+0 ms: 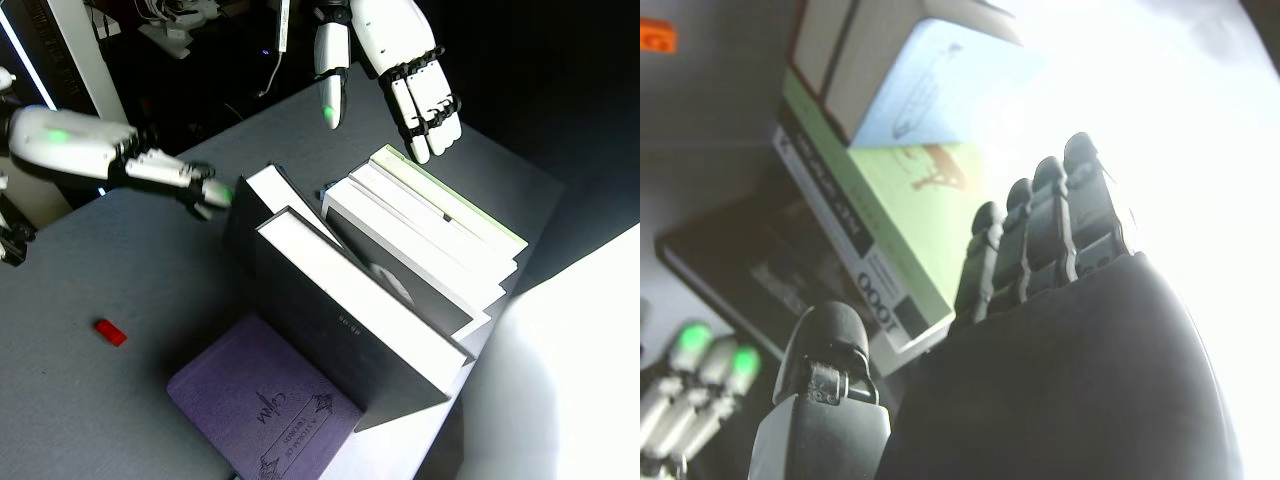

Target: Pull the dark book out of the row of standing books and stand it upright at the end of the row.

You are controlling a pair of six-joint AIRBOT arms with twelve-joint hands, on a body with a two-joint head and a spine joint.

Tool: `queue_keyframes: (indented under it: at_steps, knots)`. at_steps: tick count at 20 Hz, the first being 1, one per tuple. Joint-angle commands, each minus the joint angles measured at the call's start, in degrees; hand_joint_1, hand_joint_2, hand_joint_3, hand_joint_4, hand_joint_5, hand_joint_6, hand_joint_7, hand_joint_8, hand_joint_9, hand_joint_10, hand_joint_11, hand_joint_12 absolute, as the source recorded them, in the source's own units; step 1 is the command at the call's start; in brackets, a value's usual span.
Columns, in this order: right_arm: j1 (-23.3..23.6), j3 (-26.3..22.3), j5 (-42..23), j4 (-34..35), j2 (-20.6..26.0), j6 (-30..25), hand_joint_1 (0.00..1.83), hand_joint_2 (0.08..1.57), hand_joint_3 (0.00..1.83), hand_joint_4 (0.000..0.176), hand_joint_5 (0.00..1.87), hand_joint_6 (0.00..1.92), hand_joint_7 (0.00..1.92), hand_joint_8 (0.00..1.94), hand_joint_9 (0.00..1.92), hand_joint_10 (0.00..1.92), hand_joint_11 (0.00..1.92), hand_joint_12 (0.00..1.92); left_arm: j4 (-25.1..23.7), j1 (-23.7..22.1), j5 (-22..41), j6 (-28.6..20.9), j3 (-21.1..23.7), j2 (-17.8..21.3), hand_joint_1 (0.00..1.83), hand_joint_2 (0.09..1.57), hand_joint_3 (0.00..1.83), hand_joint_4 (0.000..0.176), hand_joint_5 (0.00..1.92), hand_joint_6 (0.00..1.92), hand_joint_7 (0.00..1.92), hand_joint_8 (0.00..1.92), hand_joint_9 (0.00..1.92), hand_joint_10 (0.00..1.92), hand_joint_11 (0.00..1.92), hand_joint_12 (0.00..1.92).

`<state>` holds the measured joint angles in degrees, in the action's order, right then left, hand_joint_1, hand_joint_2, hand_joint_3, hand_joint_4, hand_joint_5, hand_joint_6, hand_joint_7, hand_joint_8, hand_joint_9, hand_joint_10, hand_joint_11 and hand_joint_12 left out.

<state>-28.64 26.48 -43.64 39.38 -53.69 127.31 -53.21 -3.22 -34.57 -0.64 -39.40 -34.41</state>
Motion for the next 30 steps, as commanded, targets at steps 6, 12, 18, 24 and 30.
queue_keyframes:
  at_steps: [6, 12, 18, 24, 30]
  knots:
    - [-0.9, -2.9, -4.5, -4.0, 0.3, 0.5, 0.0, 1.18, 0.0, 0.0, 0.69, 0.0, 0.19, 0.0, 0.09, 0.0, 0.0, 0.26, -2.1, -0.6, 2.4, 0.3, 0.1, 0.3, 0.0, 1.27, 0.0, 0.033, 0.02, 0.01, 0.0, 0.0, 0.01, 0.0, 0.0, 0.11]
    - [2.0, -9.5, -9.8, 2.0, 2.6, 9.4, 0.0, 1.18, 0.0, 0.0, 0.69, 0.0, 0.19, 0.0, 0.09, 0.0, 0.0, 0.23, -2.0, -0.6, 2.4, 0.0, 0.1, 0.3, 0.0, 1.28, 0.0, 0.035, 0.01, 0.0, 0.0, 0.0, 0.0, 0.0, 0.0, 0.09]
    - [12.2, -12.1, -7.0, 16.8, 9.4, 12.8, 0.0, 1.17, 0.0, 0.0, 0.69, 0.0, 0.2, 0.0, 0.09, 0.0, 0.0, 0.28, -2.4, -0.6, 2.4, 0.0, 0.0, 0.3, 0.0, 1.29, 0.0, 0.035, 0.01, 0.0, 0.0, 0.0, 0.0, 0.0, 0.0, 0.08]
    - [18.3, -12.3, 1.7, 25.1, 19.9, 13.5, 0.0, 1.17, 0.0, 0.0, 0.71, 0.0, 0.21, 0.0, 0.1, 0.0, 0.0, 0.33, -2.4, -0.6, 2.4, 0.0, 0.0, 0.3, 0.0, 1.28, 0.0, 0.032, 0.02, 0.0, 0.0, 0.0, 0.01, 0.0, 0.0, 0.16]
    - [18.5, -10.4, 8.4, 25.1, 25.8, 7.7, 0.0, 1.17, 0.0, 0.0, 0.57, 0.0, 0.24, 0.01, 0.14, 0.01, 0.0, 0.41, -2.4, -0.6, 2.4, 0.0, 0.0, 0.3, 0.0, 1.29, 0.0, 0.041, 0.03, 0.01, 0.03, 0.01, 0.02, 0.01, 0.0, 0.19]
